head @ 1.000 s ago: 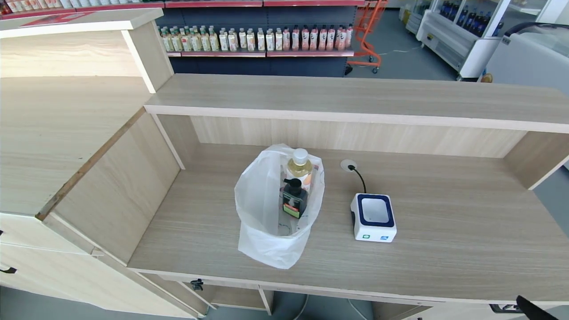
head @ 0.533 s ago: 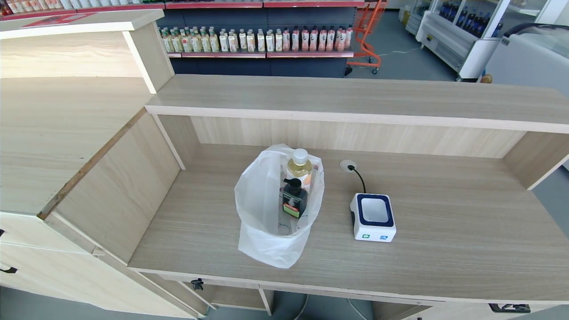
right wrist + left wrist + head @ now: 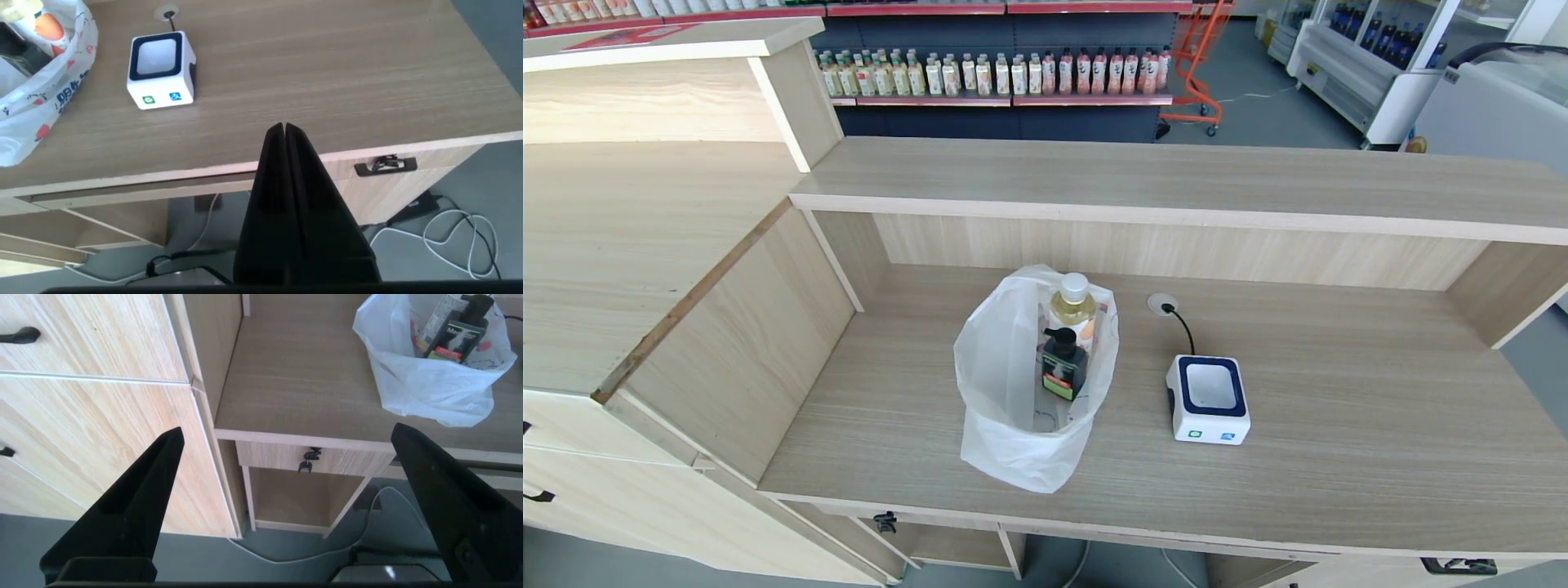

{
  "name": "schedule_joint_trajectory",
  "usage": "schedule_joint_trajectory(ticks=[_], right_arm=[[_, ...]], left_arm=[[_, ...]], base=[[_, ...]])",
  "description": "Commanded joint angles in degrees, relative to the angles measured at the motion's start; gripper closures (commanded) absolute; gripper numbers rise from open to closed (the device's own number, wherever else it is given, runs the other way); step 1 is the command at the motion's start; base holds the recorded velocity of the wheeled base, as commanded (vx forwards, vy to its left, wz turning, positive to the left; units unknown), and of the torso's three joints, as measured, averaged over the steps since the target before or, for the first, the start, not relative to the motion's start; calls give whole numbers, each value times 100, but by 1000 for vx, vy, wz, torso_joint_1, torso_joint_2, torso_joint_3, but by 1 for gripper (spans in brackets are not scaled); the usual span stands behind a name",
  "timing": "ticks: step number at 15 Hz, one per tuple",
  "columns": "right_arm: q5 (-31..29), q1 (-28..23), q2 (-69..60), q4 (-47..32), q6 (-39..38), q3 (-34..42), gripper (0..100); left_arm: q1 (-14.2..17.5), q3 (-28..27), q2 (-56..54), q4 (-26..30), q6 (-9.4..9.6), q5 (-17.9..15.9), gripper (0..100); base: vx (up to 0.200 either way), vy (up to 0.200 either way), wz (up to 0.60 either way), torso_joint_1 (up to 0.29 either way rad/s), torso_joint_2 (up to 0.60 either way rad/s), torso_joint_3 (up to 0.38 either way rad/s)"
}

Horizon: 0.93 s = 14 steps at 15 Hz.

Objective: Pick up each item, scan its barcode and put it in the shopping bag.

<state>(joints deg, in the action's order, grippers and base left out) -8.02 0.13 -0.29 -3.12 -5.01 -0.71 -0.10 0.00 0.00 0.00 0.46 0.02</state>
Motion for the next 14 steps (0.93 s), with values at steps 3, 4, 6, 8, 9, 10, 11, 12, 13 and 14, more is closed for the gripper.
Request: schedule_joint_trajectory(ticks=[3,4,6,8,9,10,11,12,13,14], right_arm=[[2,4,29,-13,0,0,100],[2,4,29,-13,0,0,100],[2,4,29,-13,0,0,100],[2,4,29,-13,0,0,100],[2,4,29,-13,0,0,100],[2,4,29,-13,0,0,100],[2,4,29,-13,9,0,100],[2,4,29,-13,9,0,100],[2,4,29,-13,9,0,100],[2,4,29,-13,9,0,100]], left_arm=[[1,0,0,0,-11,6,0],[1,0,9,0,-20,6,0],[1,0,0,0,24,-2,0],[1,0,0,0,33,-2,0],[1,0,0,0,68,-2,0],[1,0,0,-9,182,6,0],[1,0,0,-9,200,6,0],[1,0,0,-9,217,6,0],[1,0,0,-9,217,6,0],[1,0,0,-9,200,6,0]], base=[[0,0,0,0,0,0],[0,-200,0,2,2,2],[0,-200,0,2,0,-2],[0,-200,0,0,2,2],[0,-200,0,2,-2,2],[0,-200,0,2,-2,2],[0,-200,0,12,12,2],[0,-200,0,-2,2,2],[0,-200,0,7,2,7],[0,-200,0,7,7,7]])
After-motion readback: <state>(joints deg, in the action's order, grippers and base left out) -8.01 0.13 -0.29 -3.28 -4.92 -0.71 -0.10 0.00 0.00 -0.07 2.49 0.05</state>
